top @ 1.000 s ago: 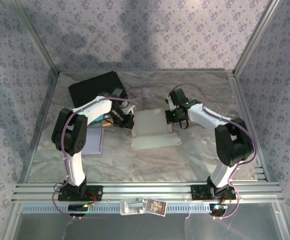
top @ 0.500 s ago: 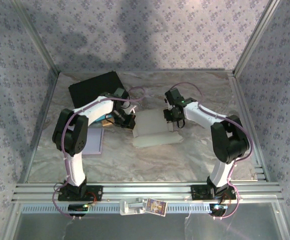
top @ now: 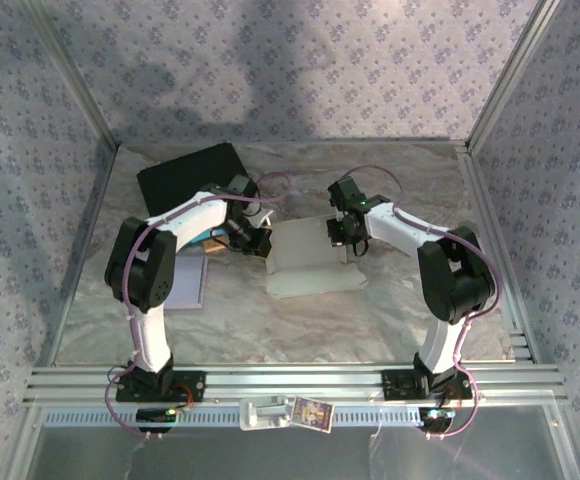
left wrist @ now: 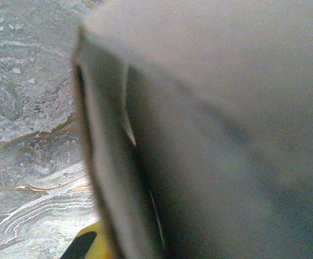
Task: Fold the paper box
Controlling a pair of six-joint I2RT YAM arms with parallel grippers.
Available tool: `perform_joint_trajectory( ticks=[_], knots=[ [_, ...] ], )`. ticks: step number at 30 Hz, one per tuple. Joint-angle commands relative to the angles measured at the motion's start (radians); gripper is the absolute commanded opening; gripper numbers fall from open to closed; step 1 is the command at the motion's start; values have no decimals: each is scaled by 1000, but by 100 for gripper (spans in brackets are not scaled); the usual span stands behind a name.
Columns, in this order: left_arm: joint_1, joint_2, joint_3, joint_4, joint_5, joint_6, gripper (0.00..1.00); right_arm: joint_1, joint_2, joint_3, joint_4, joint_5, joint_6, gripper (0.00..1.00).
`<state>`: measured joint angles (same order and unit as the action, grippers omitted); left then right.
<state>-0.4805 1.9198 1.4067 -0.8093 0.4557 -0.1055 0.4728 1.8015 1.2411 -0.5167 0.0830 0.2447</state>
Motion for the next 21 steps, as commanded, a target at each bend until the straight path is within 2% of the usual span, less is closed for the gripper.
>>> perform_joint_trajectory(
  ticks=[1, 6, 11, 13, 18, 21],
  knots=[
    [-10, 2, 40, -22, 5, 9, 0, -2, 22, 33, -57, 78, 38, 9],
    [-16, 10, 49, -24, -27, -20, 0, 38, 71, 95, -195, 258, 161, 0],
    [-22, 3, 28, 10, -54, -76, 0, 131, 129, 187, -404, 463, 340, 0],
    [-24, -3, 12, 37, -58, -105, 0, 158, 145, 208, -442, 467, 367, 0],
    [-28, -10, -47, 149, -68, -217, 0, 162, 107, 158, -368, 387, 312, 0],
    [-32, -11, -82, 228, -75, -279, 9, 161, 64, 110, -306, 371, 277, 0]
  ],
)
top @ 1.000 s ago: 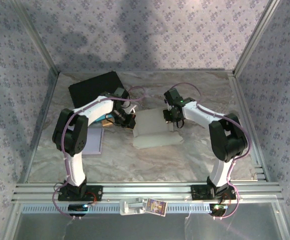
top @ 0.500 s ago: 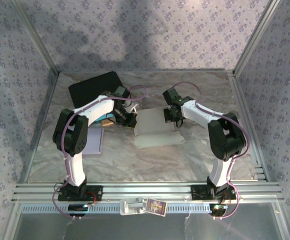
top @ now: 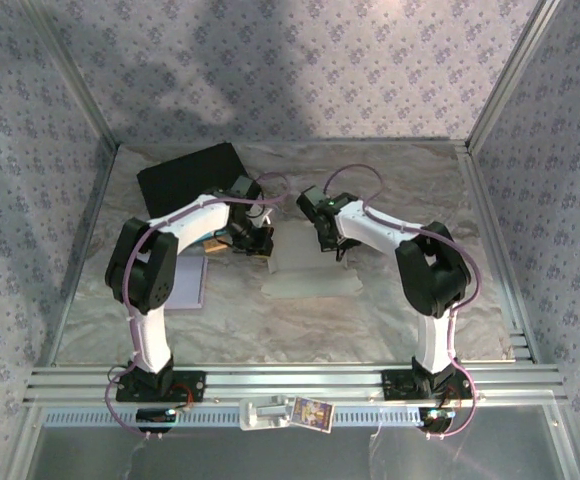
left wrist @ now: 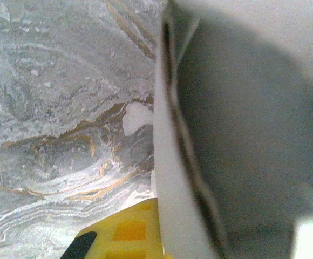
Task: Fold the paper box
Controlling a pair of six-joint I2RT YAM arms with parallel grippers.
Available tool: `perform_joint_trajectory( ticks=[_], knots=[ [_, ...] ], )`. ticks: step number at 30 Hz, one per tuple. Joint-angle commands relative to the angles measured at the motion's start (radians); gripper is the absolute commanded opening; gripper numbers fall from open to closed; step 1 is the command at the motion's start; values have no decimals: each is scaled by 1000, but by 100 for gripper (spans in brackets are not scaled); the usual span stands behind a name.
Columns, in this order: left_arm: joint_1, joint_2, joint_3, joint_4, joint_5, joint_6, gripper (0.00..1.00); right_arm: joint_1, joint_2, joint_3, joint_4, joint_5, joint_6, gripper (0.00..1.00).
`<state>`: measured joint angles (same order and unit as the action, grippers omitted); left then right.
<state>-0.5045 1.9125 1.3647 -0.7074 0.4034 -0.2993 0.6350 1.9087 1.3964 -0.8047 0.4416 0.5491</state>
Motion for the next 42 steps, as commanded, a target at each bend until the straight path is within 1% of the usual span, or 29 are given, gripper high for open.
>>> perform_joint_trajectory(
  ticks=[1, 3, 6, 8, 13, 17, 20, 23, 27, 30, 32, 34, 37, 41, 42],
  knots=[
    [-11, -6, -50, 150, -22, -97, 11, -2, -56, -63, 1, 10, -37, 0],
    [-16, -13, -71, 193, -24, -116, 21, 1, -74, -90, 26, 8, -44, 0],
    [-24, -17, -80, 223, -32, -130, 26, 1, -84, -110, 31, 12, -39, 0],
    [-29, -18, -85, 237, -41, -132, 27, 4, -106, -131, 53, 14, -43, 0],
    [-41, -30, -102, 276, -71, -147, 24, 9, -140, -161, 83, 22, -46, 0],
    [-59, -38, -103, 283, -121, -154, 14, 15, -152, -169, 87, 29, -48, 0],
    [-85, -54, -96, 251, -215, -166, 12, 17, -159, -176, 89, 37, -47, 0],
    [-114, -77, -102, 222, -325, -212, 14, 24, -161, -177, 69, 67, -30, 0],
    [-173, -90, -95, 122, -519, -321, 13, 29, -141, -161, -2, 128, 43, 0],
    [-215, -89, -81, 42, -635, -408, 13, 32, -116, -139, -69, 163, 108, 0],
    [-237, -88, -79, -9, -686, -460, 13, 33, -102, -130, -107, 169, 156, 0],
    [-254, -92, -86, -17, -706, -496, 12, 36, -85, -120, -141, 175, 195, 0],
    [-266, -97, -97, 0, -697, -521, 12, 44, -50, -87, -206, 205, 233, 0],
    [-273, -110, -108, 23, -678, -516, 12, 49, -19, -49, -290, 236, 291, 0],
    [-273, -114, -115, 56, -668, -510, 12, 50, -20, -50, -290, 232, 296, 0]
  ],
)
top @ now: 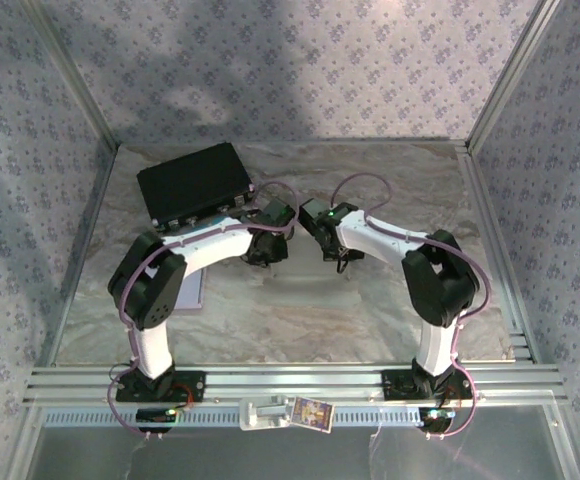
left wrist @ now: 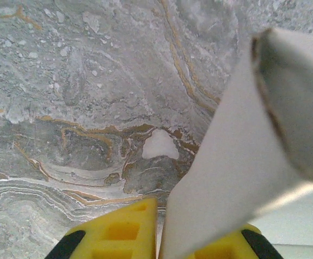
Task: Fold the paper box
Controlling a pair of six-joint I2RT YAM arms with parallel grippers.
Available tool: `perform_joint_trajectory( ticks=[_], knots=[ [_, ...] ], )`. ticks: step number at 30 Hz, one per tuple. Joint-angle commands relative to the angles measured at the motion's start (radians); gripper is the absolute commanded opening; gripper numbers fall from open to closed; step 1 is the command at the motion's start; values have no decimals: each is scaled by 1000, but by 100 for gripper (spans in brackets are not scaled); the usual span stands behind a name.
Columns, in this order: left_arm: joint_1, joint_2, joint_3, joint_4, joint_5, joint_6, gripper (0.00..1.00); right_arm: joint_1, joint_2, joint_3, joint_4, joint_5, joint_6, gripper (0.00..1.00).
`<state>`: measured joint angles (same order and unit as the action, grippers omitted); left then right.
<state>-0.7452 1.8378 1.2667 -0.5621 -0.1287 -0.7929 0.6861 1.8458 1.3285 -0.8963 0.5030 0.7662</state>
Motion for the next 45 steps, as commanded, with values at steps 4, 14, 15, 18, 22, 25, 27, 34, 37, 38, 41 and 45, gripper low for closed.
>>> perform_joint_trajectory(
  ticks=[4, 14, 15, 18, 22, 25, 27, 34, 37, 38, 41, 45],
  knots=[
    [-32, -41, -24, -70, -111, 0, 11, -11, -8, -43, -74, 101, 21, 0],
    [22, -91, -73, 4, -42, 88, 30, -51, -63, -109, 51, 4, -125, 0],
    [30, -92, -71, 23, -20, 108, 30, -51, -68, -119, 60, -2, -129, 0],
    [38, -84, -52, 51, 14, 162, 30, -53, -83, -127, 75, -8, -130, 0],
    [43, -54, -23, 45, 31, 189, 30, -55, -90, -165, 81, -15, -130, 0],
    [44, -57, -23, 41, 15, 188, 30, -56, -91, -165, 77, -17, -131, 0],
    [44, -67, -28, 43, 1, 187, 30, -58, -92, -167, 79, -22, -130, 0],
    [47, -103, -55, 133, 94, 222, 32, -71, -85, -161, 74, -48, -130, 0],
    [49, -109, -63, 152, 117, 222, 32, -76, -85, -157, 73, -57, -130, 0],
    [49, -109, -63, 158, 125, 224, 32, -76, -87, -158, 76, -60, -130, 0],
    [52, -103, -57, 175, 159, 231, 33, -76, -86, -160, 81, -68, -130, 0],
    [54, -80, -33, 176, 215, 250, 34, -76, -85, -162, 80, -76, -159, 0]
  ],
)
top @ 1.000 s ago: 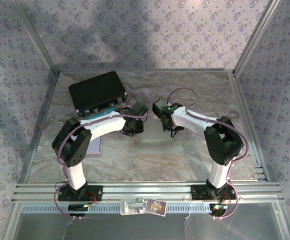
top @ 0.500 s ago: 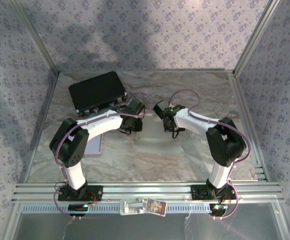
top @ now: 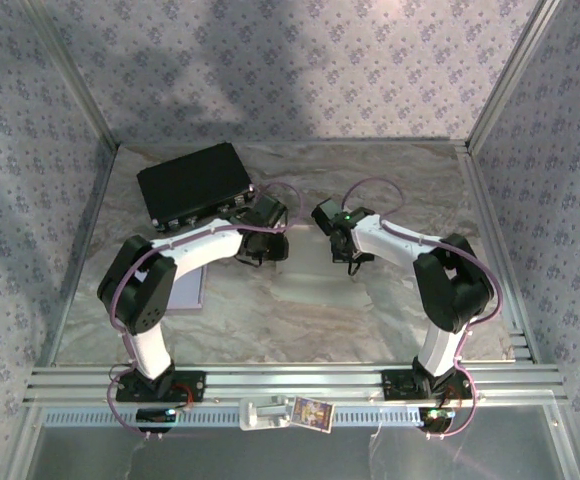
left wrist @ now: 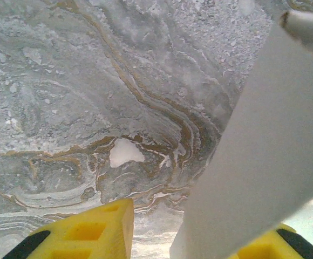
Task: Fold the paper box
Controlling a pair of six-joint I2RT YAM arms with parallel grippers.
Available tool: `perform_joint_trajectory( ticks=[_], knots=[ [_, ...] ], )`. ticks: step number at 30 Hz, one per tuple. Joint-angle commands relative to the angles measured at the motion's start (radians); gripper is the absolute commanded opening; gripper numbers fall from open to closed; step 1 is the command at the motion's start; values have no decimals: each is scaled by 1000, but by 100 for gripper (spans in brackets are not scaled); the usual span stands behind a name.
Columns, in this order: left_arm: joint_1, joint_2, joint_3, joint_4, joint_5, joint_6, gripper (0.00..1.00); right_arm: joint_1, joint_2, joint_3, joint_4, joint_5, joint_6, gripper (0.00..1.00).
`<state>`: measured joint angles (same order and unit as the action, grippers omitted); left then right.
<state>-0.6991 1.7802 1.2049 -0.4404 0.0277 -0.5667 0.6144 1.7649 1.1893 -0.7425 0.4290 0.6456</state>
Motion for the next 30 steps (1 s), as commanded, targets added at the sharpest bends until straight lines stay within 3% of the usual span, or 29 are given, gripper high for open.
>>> perform_joint_trajectory(
  ticks=[1, 8, 20, 30],
  knots=[
    [7, -18, 34, 52, 70, 32, 34, -6, -6, -23, -73, -4, -37, 0],
    [8, -16, 46, 51, 100, 68, 36, -15, -10, -14, -72, -16, -46, 0],
    [6, 18, 65, -29, 42, 86, 30, -19, -10, -19, -69, -16, -40, 0],
    [-46, 55, 89, -94, -55, 81, 25, -19, 17, -6, -91, -3, -33, 0]
  ],
)
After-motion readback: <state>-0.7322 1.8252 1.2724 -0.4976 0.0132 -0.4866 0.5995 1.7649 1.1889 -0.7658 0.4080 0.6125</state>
